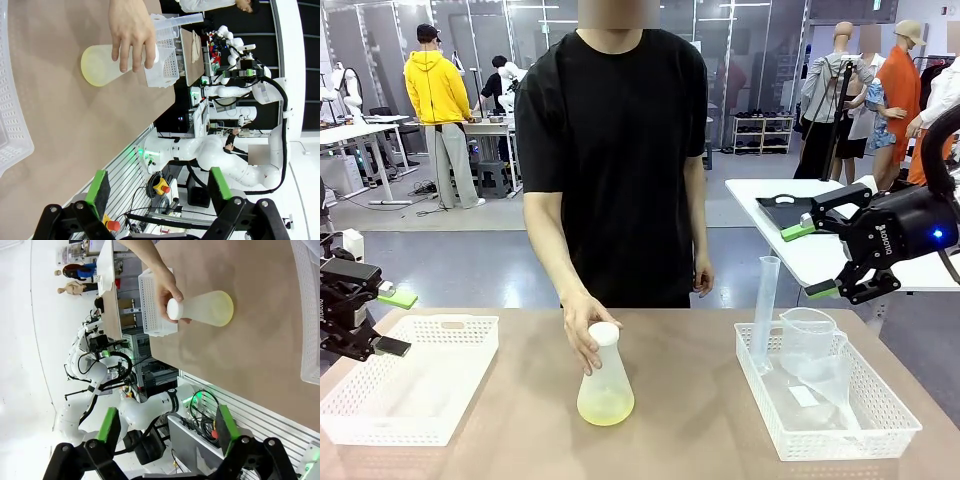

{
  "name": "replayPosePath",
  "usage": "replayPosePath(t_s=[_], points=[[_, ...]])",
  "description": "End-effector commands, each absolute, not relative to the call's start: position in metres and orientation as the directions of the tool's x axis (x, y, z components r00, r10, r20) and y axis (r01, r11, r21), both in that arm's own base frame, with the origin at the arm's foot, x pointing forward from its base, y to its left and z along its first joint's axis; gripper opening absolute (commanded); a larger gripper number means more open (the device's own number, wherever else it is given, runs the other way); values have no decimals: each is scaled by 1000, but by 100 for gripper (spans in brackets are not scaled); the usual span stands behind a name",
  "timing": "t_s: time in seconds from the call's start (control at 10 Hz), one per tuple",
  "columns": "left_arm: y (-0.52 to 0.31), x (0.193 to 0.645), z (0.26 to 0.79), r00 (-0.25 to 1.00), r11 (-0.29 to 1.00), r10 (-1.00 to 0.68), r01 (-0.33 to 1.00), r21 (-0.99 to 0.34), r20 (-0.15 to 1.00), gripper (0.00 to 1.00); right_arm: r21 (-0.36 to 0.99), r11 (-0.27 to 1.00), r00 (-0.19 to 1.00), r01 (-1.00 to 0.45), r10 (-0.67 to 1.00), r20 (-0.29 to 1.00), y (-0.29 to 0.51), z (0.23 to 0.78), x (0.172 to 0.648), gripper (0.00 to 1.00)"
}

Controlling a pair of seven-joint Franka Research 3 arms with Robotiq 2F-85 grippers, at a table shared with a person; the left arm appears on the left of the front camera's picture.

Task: Prepare the solutions needed for the experiment.
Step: When the human places the Big flask in the center of the table, pick up the Big flask and place it in the left Organizing basket.

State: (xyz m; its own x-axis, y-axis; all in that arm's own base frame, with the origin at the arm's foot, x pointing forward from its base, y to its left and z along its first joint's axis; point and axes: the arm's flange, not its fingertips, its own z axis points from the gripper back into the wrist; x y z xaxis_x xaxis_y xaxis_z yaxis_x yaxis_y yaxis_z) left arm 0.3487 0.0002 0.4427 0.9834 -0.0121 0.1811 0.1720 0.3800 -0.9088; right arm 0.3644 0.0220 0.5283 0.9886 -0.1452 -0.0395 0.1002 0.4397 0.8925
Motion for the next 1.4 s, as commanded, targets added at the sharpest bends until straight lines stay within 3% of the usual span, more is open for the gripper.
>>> replayPosePath(t_s=[0.0, 0.8, 1.0, 1.3], points=[[-2, 349, 446, 981, 357, -8, 183, -916, 193, 100, 899, 427, 989, 93, -146, -33, 24, 530, 364, 96], [0, 349, 443, 983, 380, -12, 172, -909, 181, 100, 899, 427, 989, 93, -146, -33, 24, 530, 364, 96], [-12, 378, 449, 949, 352, 18, 287, -891, 313, 100, 899, 427, 989, 93, -146, -33, 24, 530, 364, 96], [-13, 397, 456, 847, 292, -216, 530, -796, 485, 100, 899, 427, 989, 93, -146, -33, 24, 530, 364, 96]])
